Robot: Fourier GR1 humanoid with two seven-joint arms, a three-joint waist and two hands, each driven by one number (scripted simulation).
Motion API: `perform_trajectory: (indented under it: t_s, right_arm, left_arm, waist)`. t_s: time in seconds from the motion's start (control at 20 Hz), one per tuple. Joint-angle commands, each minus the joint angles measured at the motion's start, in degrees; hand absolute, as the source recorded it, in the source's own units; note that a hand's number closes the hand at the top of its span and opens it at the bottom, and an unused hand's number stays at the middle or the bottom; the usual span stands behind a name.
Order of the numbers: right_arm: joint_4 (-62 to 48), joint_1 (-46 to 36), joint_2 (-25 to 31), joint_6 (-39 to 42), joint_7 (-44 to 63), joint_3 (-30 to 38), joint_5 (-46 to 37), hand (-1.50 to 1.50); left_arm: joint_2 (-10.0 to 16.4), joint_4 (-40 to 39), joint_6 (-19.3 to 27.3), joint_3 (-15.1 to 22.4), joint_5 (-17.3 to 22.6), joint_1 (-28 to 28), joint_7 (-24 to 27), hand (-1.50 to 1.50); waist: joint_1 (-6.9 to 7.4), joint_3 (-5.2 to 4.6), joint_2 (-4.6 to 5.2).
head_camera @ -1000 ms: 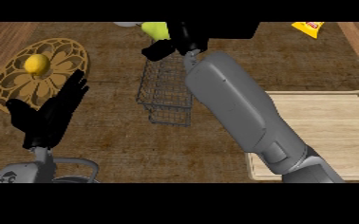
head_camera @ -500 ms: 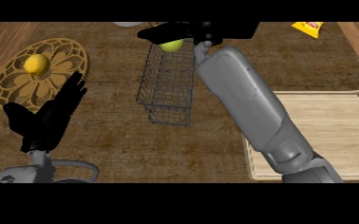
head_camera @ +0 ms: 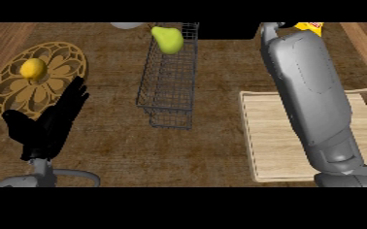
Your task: Pick the pear from the tray and place it in the tiered basket
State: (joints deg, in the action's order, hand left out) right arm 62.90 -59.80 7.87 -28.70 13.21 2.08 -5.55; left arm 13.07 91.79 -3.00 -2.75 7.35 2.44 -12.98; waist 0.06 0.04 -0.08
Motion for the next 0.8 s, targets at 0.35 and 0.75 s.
perform_trajectory:
  t_s: [0.35, 0.75]
  right_arm:
    - [3.0, 9.3, 16.3, 12.0, -4.7, 13.7, 9.5, -1.50]
    - [-4.8, 9.9, 27.7, 24.2, -7.9, 20.8, 15.4, -1.50]
  left_arm:
    - [0.1, 1.9, 1.2, -0.8, -0.7, 2.2, -4.5, 0.00]
    - [-0.5, 1.8, -0.7, -0.1, -0.9, 2.0, -3.8, 0.00]
  waist:
    - [-0.04, 0.01, 0.12]
    - [0.48, -0.01, 0.23]
